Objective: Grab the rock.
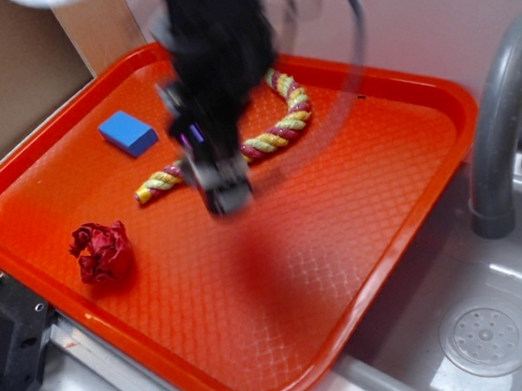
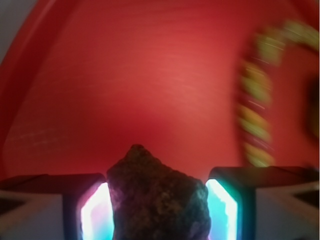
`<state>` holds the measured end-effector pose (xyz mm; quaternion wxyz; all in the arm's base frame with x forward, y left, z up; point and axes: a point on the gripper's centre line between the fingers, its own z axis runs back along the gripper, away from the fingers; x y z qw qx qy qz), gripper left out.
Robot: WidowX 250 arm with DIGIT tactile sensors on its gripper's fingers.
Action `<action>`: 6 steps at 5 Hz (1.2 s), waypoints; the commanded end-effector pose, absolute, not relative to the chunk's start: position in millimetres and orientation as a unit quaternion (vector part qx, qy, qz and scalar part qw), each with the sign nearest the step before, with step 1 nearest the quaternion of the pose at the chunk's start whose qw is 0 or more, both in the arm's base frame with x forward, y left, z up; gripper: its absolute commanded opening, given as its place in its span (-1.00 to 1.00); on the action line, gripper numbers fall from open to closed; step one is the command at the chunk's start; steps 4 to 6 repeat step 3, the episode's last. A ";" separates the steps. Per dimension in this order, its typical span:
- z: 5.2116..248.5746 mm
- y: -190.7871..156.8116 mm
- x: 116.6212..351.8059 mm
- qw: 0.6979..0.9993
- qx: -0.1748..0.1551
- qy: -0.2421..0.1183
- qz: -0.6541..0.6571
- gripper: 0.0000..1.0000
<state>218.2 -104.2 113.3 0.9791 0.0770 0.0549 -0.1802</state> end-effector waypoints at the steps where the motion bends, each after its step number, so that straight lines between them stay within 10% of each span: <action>1: 199.7 -35.3 207.2 0.998 0.032 -0.041 -0.044 -1.00; 6: 205.4 -31.2 206.4 0.992 0.034 -0.080 -0.089 -1.00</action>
